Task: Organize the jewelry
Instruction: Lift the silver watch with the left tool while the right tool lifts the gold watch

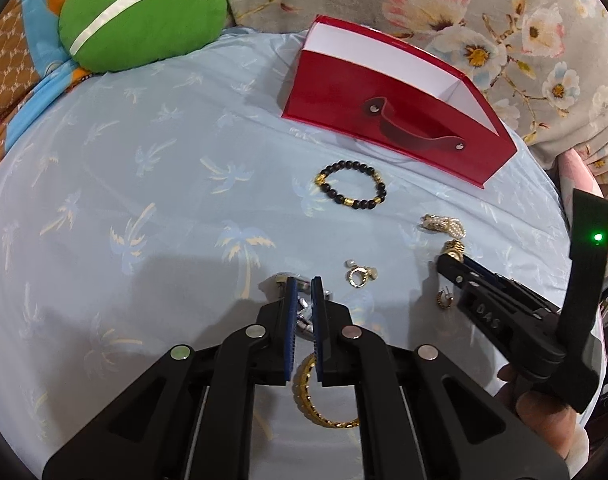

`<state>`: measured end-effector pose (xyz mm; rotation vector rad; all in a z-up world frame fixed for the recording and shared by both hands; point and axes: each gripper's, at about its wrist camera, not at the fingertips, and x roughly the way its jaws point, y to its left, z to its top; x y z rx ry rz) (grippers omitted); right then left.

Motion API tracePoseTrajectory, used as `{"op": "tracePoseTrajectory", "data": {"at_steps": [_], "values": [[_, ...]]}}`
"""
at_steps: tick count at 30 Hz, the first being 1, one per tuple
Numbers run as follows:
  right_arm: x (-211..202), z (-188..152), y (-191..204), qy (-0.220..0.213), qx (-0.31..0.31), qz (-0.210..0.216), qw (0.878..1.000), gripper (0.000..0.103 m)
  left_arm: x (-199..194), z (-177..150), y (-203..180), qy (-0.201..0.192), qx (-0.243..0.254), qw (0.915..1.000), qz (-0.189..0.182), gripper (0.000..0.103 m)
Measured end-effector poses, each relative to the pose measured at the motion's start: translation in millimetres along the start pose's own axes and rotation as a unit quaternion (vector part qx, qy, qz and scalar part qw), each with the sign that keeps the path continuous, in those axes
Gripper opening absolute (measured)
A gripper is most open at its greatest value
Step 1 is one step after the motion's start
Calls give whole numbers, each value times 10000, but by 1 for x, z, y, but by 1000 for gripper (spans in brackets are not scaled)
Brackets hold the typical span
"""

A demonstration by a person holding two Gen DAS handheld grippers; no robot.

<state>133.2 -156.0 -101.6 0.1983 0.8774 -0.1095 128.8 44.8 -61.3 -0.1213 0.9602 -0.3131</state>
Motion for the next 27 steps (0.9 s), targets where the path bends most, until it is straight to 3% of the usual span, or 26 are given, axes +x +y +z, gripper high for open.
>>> {"op": "tracePoseTrajectory", "data": {"at_steps": [3,7,9,15,17,22,24,27], "values": [[-1,-1,0,3,0,18,10000,20,6,-4,8,143,-177,9997,31,25],[-2,-3,3,0,-44,39,10000,20,8,-6,2,164,-72,9998,0,34],[-3,-3,3,-10,-52,43,10000,20,11,-6,-4,130,-11,9999,30,58],[-5,-3,2,-37,-64,21,10000,20,32,-2,-10,149,-13,9998,106,59],[-4,-4,2,-32,-66,19,10000,20,35,-1,-14,110,105,9996,222,57],[-3,-4,4,-30,-81,19,10000,20,35,0,-8,156,42,9998,74,13],[-3,-4,4,-35,-82,25,10000,20,35,0,-5,179,-18,9998,-20,8],[-4,-4,4,-52,-93,41,9999,20,32,-1,-5,137,3,9999,-81,8]]}}
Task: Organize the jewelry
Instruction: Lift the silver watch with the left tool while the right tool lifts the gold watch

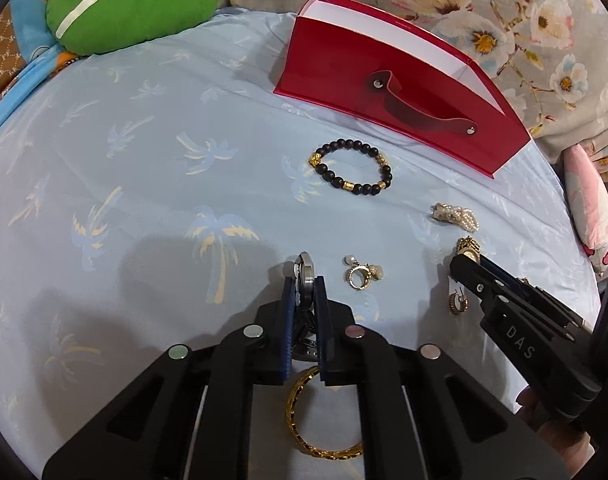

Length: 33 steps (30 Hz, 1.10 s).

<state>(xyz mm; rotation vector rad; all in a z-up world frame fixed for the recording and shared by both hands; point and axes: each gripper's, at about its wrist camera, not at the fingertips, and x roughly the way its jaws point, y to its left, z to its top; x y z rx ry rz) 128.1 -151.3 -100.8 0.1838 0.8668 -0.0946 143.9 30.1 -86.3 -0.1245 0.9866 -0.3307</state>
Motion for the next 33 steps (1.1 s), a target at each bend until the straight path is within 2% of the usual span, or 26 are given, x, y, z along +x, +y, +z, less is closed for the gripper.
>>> {"op": "tracePoseTrajectory", "data": {"at_steps": [9,23,28,33], "values": [[-24,8,-1,-255,24,120,9996,20,-29,7,-7,-290,87,9994,-151,8],[-71,33,-1,-808,-53,317,9962,20,-90,46,-22,-1132,383,9927,-160,8],[-89,55,-3,-1058,-140,438,9933,20,-97,71,-27,-1308,472,9901,-182,8],[-102,99,-11,-1369,-185,537,9889,20,-101,115,-41,-1576,722,9847,-146,8]]}}
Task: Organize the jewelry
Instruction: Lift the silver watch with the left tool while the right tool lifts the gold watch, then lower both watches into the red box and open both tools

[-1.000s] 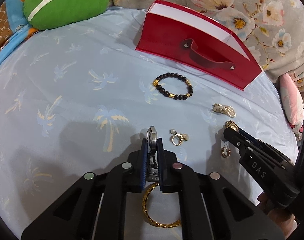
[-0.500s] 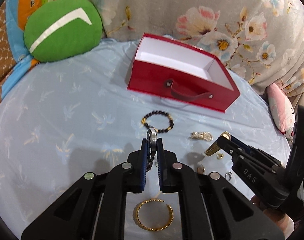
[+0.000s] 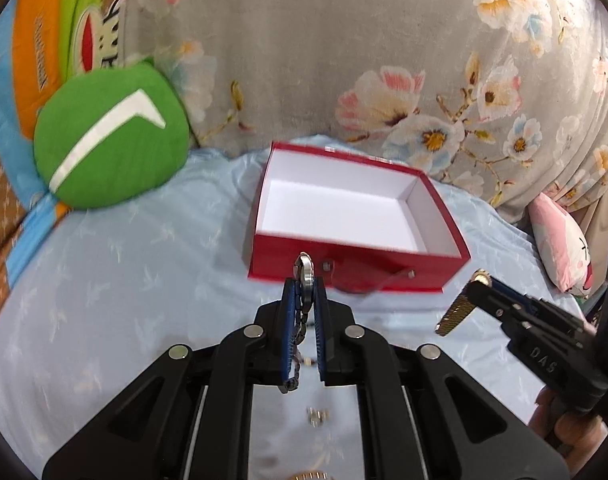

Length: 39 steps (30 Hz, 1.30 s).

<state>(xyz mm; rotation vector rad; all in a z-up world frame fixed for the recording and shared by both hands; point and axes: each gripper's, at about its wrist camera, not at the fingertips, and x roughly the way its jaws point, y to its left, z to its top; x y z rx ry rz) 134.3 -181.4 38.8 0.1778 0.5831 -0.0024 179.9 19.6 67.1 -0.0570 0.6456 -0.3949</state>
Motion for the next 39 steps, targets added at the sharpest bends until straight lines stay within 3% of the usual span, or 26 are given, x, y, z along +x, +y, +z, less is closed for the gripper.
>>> {"op": "tracePoseTrajectory", "data": {"at_steps": [8,12,17,21,28,31,36,38,39], "values": [[45,85,-26,-191,-136,49,9997,20,49,87,-20,-383,400,9984,-68,8],[90,120,-43,-5,-84,70,9999,20,101,121,-24,-193,373,9989,-217,8],[150,147,-63,250,-25,30,9997,20,165,140,-30,-11,585,9983,-47,8],[194,159,-84,519,108,-22,9986,20,220,153,-29,274,585,9979,-36,8],[258,158,-113,1114,145,-255,9933,20,290,153,-25,710,658,9947,335,8],[272,150,-120,1382,147,-303,9898,20,308,146,-18,924,586,9929,468,8],[282,143,-123,1705,206,-313,9846,21,324,141,-4,1441,280,9885,371,9],[284,141,-122,1796,150,-386,9829,22,324,141,-2,1452,255,9884,359,16],[284,140,-121,1807,121,-420,9826,23,325,141,-2,1462,281,9881,383,30]]}}
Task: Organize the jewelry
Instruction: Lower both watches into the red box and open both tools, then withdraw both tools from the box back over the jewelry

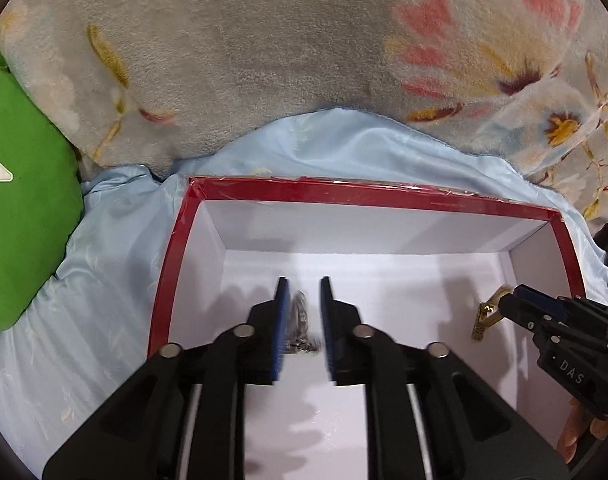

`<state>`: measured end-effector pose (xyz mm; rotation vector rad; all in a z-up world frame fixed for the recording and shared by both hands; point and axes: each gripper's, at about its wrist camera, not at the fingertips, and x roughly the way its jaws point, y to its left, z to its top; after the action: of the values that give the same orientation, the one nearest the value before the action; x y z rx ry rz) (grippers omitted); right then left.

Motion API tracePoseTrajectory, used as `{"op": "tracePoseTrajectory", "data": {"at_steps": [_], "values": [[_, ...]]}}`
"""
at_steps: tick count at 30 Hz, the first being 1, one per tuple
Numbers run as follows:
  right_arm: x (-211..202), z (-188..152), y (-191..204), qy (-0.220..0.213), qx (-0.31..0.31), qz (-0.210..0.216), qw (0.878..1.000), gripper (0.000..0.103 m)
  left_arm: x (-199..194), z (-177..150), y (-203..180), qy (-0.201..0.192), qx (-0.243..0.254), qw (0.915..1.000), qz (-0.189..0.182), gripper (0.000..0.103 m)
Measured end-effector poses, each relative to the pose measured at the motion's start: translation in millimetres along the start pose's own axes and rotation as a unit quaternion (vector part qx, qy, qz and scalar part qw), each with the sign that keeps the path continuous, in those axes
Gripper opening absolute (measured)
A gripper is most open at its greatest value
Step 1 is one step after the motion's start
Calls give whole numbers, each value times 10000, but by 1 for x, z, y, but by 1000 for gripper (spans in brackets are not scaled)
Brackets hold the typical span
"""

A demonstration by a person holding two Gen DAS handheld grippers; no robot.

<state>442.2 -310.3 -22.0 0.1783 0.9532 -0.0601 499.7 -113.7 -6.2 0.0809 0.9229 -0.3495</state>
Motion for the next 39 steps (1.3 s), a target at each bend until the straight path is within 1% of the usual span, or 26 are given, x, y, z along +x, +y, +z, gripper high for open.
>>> {"op": "tracePoseTrajectory", "data": {"at_steps": [1,2,3,4,5,6,10,13,17,19,22,24,26,28,31,33,35,39], "values": [[-1,0,1,16,-27,-63,10000,26,0,0,1,5,9,10000,43,49],[-2,0,3,19,-55,-100,9999,34,-1,0,1,-26,-2,10000,70,56],[-3,-1,4,12,-90,-129,9999,43,-4,0,2,-90,-22,9999,92,66],[-5,-2,6,-10,-133,-182,9997,47,-7,1,3,-185,-31,9997,125,72],[-8,-3,6,-29,-176,-242,9995,50,-12,1,4,-289,-24,9995,155,75],[-11,-5,8,-56,-233,-321,9992,50,-16,2,5,-347,-24,9992,182,79],[-33,-15,6,-271,-243,-341,9988,51,-45,-3,12,-631,-69,9978,163,79],[-65,-29,2,-584,-246,-384,9973,51,-75,-16,16,-820,-70,9964,195,80],[-117,-57,-1,-1050,-191,-396,9935,56,-125,-47,22,-1074,-2,9938,295,82],[-147,-79,-3,-1230,-146,-287,9919,57,-149,-67,23,-1171,35,9926,330,84],[-180,-115,-1,-1413,-226,-332,9892,59,-180,-103,25,-1207,140,9921,309,85],[-197,-144,3,-1477,-298,-360,9879,59,-196,-129,27,-1155,201,9925,337,85],[-209,-171,5,-1490,-329,-397,9875,59,-205,-155,29,-1010,253,9939,362,85],[-219,-203,6,-1440,-317,-374,9884,59,-212,-184,32,-859,259,9952,395,85],[-225,-244,6,-1337,-224,-309,9903,59,-216,-225,35,-682,251,9957,570,85],[-227,-273,8,-1232,-151,-285,9919,59,-220,-250,40,-552,154,9967,580,85],[-224,-300,10,-1093,-100,-174,9938,59,-224,-273,45,-425,-19,9979,498,85],[-216,-345,20,-851,-25,4,9964,59,-230,-312,48,-265,-288,9984,404,85]]}}
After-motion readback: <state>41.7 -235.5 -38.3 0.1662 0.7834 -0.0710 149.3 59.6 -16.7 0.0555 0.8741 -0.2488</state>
